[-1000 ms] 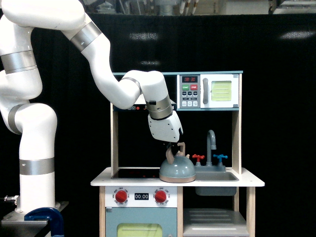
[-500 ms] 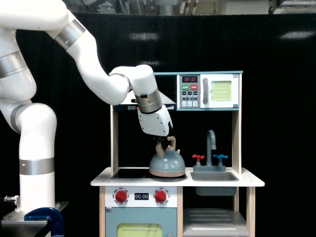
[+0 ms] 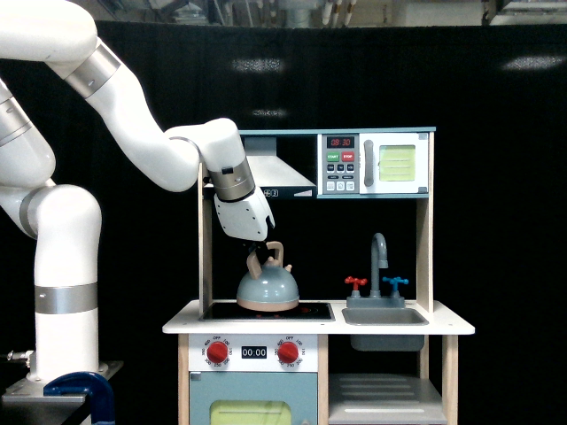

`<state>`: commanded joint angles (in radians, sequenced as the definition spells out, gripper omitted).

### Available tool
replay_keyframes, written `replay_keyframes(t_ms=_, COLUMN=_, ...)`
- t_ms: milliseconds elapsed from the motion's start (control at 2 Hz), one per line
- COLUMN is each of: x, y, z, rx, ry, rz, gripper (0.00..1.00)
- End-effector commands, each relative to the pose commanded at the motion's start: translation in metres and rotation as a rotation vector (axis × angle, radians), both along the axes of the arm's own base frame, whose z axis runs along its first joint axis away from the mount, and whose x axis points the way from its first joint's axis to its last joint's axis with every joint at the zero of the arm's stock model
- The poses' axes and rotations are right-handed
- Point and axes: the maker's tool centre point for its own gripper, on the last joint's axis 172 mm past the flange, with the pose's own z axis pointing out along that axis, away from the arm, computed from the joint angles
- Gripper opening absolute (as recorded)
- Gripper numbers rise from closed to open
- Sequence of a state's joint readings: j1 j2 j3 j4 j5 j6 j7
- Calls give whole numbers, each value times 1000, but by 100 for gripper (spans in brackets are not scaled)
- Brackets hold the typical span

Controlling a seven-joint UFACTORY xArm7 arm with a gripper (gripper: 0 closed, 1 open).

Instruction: Place the teapot on the stove

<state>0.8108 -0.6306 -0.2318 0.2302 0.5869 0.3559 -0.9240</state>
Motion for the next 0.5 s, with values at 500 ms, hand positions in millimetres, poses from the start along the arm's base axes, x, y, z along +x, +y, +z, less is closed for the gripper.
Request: replay_keyframes(t_ms=500, x=-41, y=27, z=-6, rx=0, ry=0, rz=0, gripper=0)
